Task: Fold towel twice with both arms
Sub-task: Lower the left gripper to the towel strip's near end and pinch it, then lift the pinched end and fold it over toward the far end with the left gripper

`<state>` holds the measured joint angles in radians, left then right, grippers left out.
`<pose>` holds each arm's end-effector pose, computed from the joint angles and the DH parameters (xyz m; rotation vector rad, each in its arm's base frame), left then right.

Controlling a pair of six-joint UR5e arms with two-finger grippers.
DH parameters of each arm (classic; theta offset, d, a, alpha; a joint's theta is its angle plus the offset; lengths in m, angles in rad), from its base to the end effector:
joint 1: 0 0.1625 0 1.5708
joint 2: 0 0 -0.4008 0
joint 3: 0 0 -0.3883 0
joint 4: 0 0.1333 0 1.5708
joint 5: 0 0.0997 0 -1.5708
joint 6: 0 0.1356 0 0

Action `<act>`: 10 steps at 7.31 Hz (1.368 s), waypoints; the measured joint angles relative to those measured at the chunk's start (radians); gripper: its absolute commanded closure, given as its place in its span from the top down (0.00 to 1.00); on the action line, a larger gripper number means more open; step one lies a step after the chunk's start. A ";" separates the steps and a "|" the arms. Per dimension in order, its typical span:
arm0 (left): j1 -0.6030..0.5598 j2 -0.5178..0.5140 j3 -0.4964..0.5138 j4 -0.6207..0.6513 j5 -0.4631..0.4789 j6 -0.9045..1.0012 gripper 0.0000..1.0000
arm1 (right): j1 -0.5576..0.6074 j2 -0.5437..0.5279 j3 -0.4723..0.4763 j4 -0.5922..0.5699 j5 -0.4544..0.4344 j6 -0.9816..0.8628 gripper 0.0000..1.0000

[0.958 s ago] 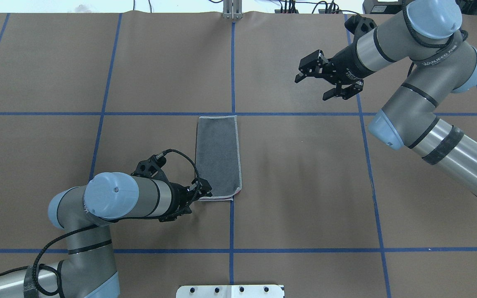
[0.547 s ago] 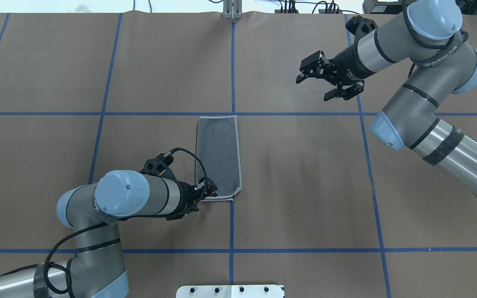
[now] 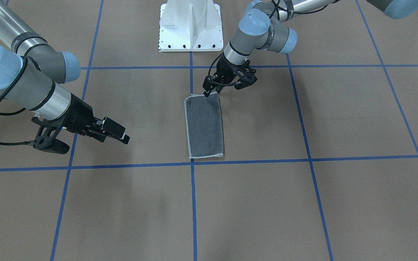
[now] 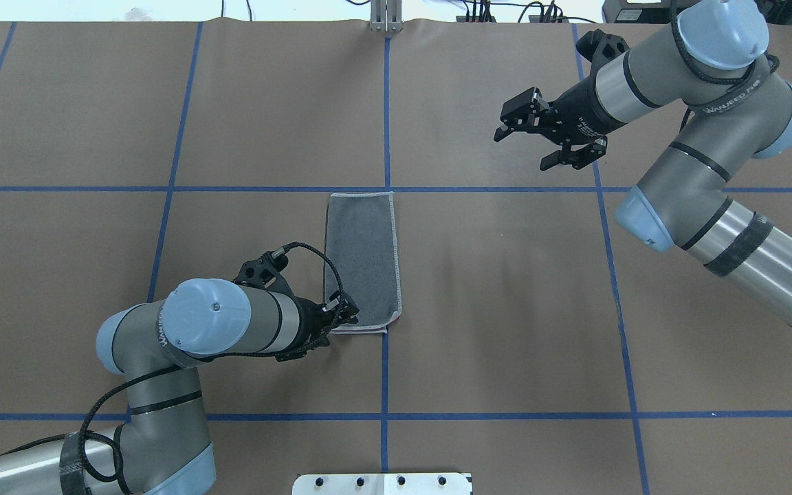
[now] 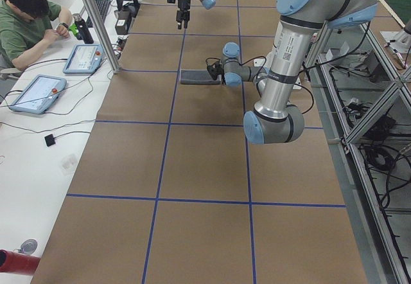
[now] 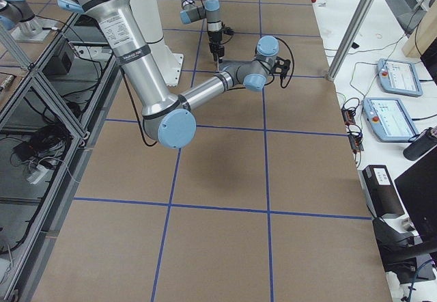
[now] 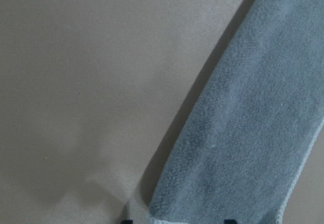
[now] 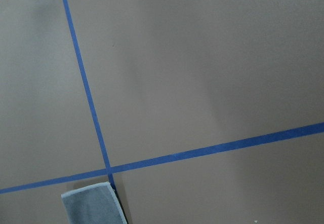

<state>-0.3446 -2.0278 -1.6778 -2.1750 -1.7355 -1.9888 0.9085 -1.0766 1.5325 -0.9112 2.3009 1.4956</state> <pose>0.5904 -0.3299 0.2753 -0.1911 1.1776 -0.5757 -0.3803 -0.5573 0.2993 -0.0718 -1.2411 0.3172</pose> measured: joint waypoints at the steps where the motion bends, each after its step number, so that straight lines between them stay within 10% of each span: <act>1: -0.001 -0.001 0.002 0.000 0.000 0.000 0.37 | 0.000 0.000 0.000 0.000 0.000 0.000 1.00; 3: -0.001 -0.002 0.003 0.000 0.001 -0.002 0.00 | 0.000 -0.001 0.000 0.000 -0.001 -0.001 1.00; 10: -0.088 -0.063 -0.007 0.056 -0.012 -0.015 0.00 | 0.000 -0.009 -0.007 0.001 -0.001 -0.003 1.00</act>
<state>-0.4326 -2.0913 -1.6845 -2.1192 -1.7480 -2.0033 0.9089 -1.0855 1.5251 -0.9098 2.2997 1.4926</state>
